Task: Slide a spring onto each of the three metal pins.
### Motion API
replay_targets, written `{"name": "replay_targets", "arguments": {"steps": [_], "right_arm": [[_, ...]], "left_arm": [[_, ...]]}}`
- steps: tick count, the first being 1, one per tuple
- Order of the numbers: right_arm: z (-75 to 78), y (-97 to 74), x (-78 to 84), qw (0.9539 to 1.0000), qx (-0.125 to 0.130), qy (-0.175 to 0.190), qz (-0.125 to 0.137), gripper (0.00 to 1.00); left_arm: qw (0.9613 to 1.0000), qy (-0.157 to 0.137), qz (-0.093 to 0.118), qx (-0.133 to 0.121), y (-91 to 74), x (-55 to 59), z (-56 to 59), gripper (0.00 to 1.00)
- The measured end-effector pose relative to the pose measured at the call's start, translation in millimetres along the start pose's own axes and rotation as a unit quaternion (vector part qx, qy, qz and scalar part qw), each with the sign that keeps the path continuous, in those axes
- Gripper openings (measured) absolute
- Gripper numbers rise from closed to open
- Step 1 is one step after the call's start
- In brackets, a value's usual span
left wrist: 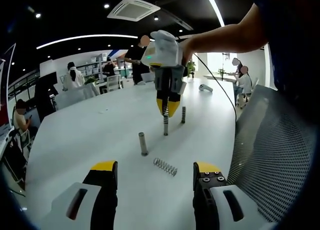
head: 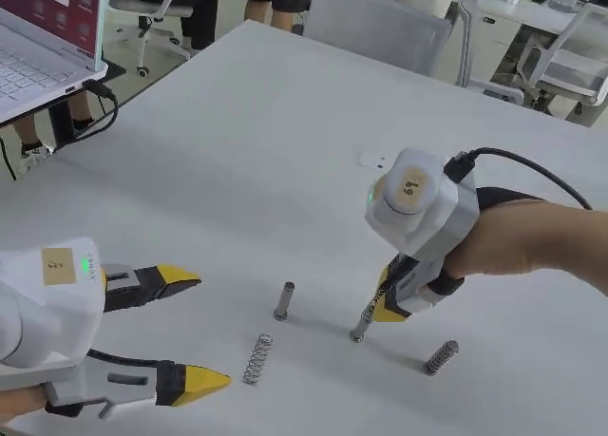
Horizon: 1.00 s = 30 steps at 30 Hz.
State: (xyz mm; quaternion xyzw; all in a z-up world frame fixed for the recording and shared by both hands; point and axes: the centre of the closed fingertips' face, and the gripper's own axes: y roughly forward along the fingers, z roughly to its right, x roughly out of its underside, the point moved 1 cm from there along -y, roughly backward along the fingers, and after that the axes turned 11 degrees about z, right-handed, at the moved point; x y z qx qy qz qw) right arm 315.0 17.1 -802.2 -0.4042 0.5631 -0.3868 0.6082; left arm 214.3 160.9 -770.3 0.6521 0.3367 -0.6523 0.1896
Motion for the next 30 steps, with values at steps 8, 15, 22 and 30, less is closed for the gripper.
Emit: {"name": "replay_targets", "arguments": {"steps": [8, 15, 22, 30], "right_arm": [[-3.3, 13.7, 4.5, 0.9999, -0.007, 0.01, -0.002, 0.08], [-5.1, 22.5, 5.8, 0.9998, -0.01, 0.013, -0.006, 0.08], [-7.8, 28.5, 7.8, 0.9997, -0.012, 0.015, -0.013, 0.09], [-8.6, 29.8, 6.7, 0.9998, -0.013, 0.014, -0.009, 0.09]], "left_arm": [[1.0, -0.002, -0.001, 0.002, 3.6, 2.7, 2.6, 0.56], [1.0, -0.004, 0.0, 0.004, 5.7, 4.4, 2.5, 0.55], [1.0, -0.005, -0.002, 0.003, 3.6, 5.9, 1.1, 0.54], [1.0, -0.007, -0.002, 0.005, 4.0, 6.9, 1.7, 0.53]]}}
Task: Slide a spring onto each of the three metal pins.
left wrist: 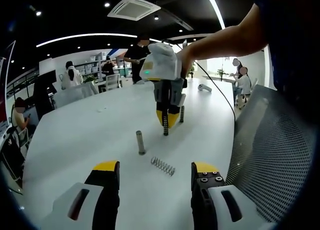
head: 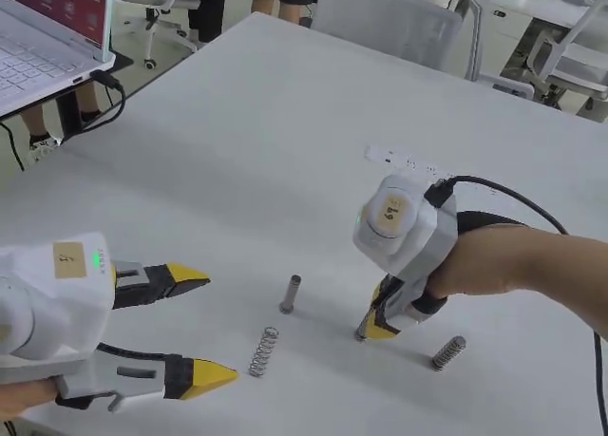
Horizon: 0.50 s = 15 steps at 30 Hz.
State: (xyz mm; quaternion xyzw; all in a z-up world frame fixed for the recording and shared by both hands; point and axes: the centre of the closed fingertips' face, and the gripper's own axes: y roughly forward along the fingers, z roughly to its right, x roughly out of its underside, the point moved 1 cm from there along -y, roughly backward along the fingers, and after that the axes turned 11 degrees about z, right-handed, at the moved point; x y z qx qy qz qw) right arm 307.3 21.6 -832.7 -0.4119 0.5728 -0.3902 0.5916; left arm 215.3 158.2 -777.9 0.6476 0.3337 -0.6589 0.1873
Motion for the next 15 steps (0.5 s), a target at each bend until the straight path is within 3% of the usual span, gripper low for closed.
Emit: {"name": "replay_targets", "arguments": {"steps": [15], "right_arm": [[2.6, -2.5, 0.3, 0.9996, 0.004, 0.013, 0.024, 0.16]], "left_arm": [[0.9999, -0.009, -0.005, 0.003, 3.0, 3.6, 0.1, 0.51]]}}
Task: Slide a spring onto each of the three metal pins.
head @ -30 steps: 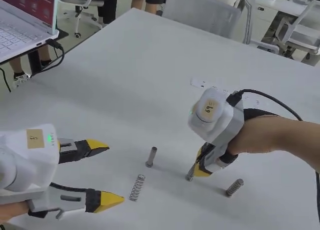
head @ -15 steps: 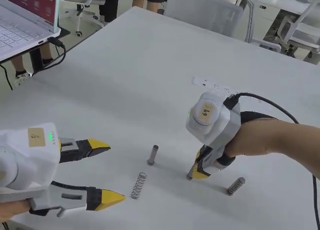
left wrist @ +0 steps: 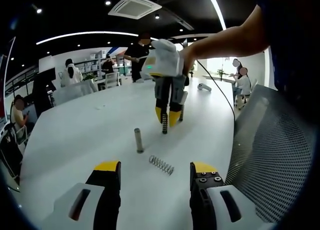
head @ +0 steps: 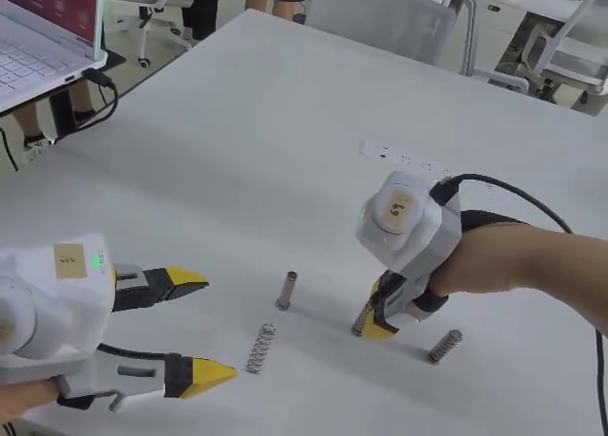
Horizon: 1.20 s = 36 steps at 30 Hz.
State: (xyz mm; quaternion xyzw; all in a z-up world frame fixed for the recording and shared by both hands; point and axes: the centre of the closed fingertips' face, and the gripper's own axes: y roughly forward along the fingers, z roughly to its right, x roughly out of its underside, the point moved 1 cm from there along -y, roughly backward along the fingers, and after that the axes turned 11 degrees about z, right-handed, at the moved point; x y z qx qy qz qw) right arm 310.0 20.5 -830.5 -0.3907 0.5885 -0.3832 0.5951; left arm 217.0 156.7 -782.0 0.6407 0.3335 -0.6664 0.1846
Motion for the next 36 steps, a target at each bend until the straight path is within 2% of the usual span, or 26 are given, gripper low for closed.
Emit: {"name": "replay_targets", "arguments": {"steps": [9, 17, 21, 27, 36], "right_arm": [[6.3, -13.0, -1.7, 0.9995, 0.015, 0.009, 0.026, 0.19], [3.3, -28.9, -6.3, 0.9978, 0.036, 0.008, 0.055, 0.21], [-0.3, -42.8, -11.4, 0.9952, 0.051, 0.012, 0.083, 0.21], [-4.1, -58.6, -8.8, 0.9912, 0.071, 0.02, 0.11, 0.22], [-7.9, -78.4, -4.8, 0.9843, 0.1, 0.031, 0.143, 0.22]], "left_arm": [[0.9998, -0.013, -0.011, 0.006, 10.5, 6.0, -2.2, 0.5], [0.999, -0.024, -0.027, 0.025, 19.3, 13.9, 4.8, 0.49], [0.9986, -0.036, -0.033, 0.023, 24.6, 19.9, 5.0, 0.45], [0.9976, -0.034, -0.051, 0.032, 31.9, 28.4, 9.1, 0.43], [0.9963, -0.036, -0.072, 0.031, 38.2, 36.9, 13.5, 0.39]]}}
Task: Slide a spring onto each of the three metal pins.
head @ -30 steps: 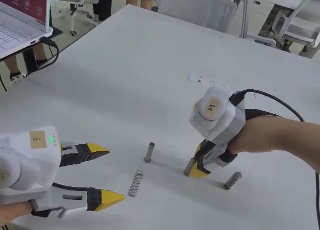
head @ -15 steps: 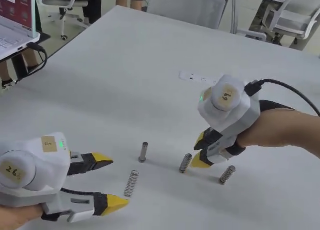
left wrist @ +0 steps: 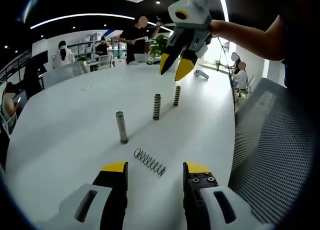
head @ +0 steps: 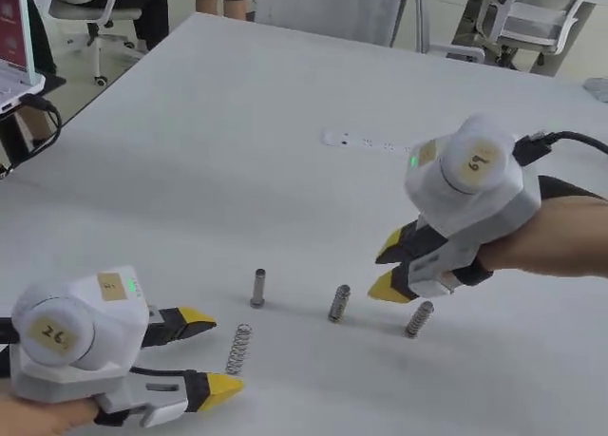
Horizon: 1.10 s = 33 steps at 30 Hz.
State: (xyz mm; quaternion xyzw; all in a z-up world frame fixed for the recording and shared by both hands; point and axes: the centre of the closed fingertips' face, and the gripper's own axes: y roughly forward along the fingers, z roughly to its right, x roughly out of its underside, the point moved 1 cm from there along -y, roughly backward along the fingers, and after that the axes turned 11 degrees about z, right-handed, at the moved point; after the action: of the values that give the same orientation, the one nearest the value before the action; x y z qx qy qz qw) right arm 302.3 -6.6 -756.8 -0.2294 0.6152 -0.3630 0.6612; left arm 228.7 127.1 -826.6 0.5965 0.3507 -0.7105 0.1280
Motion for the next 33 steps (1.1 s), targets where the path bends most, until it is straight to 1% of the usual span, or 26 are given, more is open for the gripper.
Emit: {"name": "replay_targets", "arguments": {"steps": [2, 5, 9, 12, 16, 20, 24, 27, 33], "right_arm": [[-1.3, -2.8, -0.2, 1.0, 0.003, 0.002, 0.005, 0.22], [-3.6, -6.1, 1.9, 0.9999, 0.007, 0.006, 0.01, 0.22], [-3.7, -9.4, 4.0, 0.9998, 0.012, 0.009, 0.014, 0.22], [-3.0, -11.8, 2.6, 0.9997, 0.017, 0.008, 0.017, 0.21], [-2.8, -13.8, -3.3, 0.9995, 0.02, 0.008, 0.025, 0.21], [-4.3, -13.7, -8.4, 0.9993, 0.021, 0.005, 0.03, 0.21], [-5.7, -13.4, -11.0, 0.9992, 0.02, 0.003, 0.034, 0.21], [-6.1, -13.0, -11.4, 0.9993, 0.019, 0.001, 0.034, 0.21], [-6.6, -12.8, -13.2, 0.9992, 0.017, 0.002, 0.036, 0.2]], "left_arm": [[1.0, -0.002, -0.005, -0.003, 2.7, 2.2, 0.2, 0.38], [0.9998, 0.013, -0.016, -0.007, 7.4, 5.8, 1.2, 0.36], [0.9997, 0.012, -0.014, -0.014, 12.4, 6.7, 0.4, 0.35], [0.9997, 0.012, -0.014, -0.016, 14.2, 7.4, -0.8, 0.33], [0.9996, 0.014, -0.015, -0.018, 16.8, 8.9, -4.8, 0.3], [0.9996, 0.018, -0.016, -0.018, 19.4, 9.3, -5.2, 0.28], [0.9993, 0.026, -0.017, -0.021, 17.3, 9.9, -7.9, 0.24], [0.9991, 0.022, -0.013, -0.035, 12.0, 9.3, -15.9, 0.23], [0.9981, 0.025, -0.017, -0.054, 4.7, 12.8, -26.1, 0.19]]}}
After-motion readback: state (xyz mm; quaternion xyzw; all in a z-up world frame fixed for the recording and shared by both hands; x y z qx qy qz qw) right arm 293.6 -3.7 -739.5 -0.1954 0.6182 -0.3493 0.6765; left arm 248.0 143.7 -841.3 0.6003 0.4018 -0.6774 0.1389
